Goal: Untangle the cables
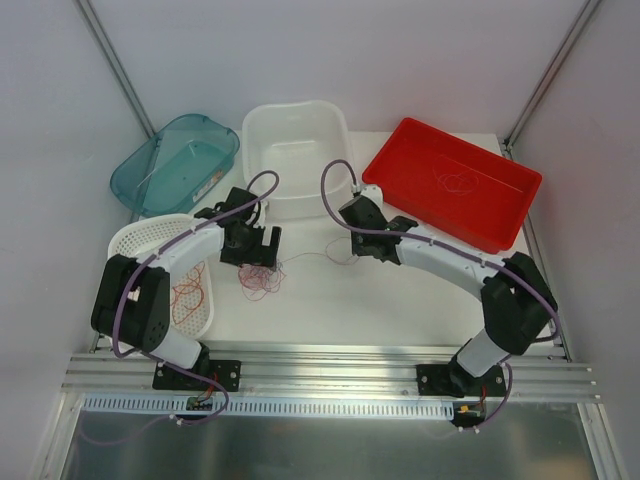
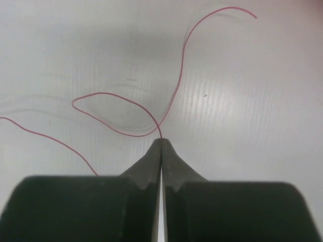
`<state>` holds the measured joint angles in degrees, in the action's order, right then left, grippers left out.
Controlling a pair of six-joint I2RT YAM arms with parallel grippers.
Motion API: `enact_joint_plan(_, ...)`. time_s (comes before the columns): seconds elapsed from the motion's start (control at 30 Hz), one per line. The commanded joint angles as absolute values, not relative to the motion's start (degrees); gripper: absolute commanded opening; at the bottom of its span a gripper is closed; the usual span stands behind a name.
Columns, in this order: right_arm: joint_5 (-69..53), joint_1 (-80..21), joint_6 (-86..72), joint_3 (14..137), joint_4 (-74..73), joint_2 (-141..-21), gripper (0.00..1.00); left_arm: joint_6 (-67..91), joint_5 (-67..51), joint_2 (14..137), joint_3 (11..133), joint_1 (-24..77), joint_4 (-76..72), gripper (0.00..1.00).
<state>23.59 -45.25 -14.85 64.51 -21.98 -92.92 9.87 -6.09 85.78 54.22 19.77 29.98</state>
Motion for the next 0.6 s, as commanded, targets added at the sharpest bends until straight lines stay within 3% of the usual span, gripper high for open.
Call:
enact_joint_plan(0.0, 28.0, -45.2, -11.9, 64.2, -25.6, -87.8, 0.01, 10.6, -8.0, 87.4, 56.5, 19.4, 31.7, 0.99)
enact_joint_plan(0.33, 27.2, -44.3, -10.5, 62.1, -31.2, -87.0, 0.01, 10.5, -8.0, 88.7, 57.0, 19.4, 32.2, 0.98)
enact_joint_plan(0.57, 27.6, -40.1, -13.8, 53.8, -30.8, -82.2, 0.01, 10.8, -6.1, 90.4, 57.3, 19.4, 33.4, 0.96)
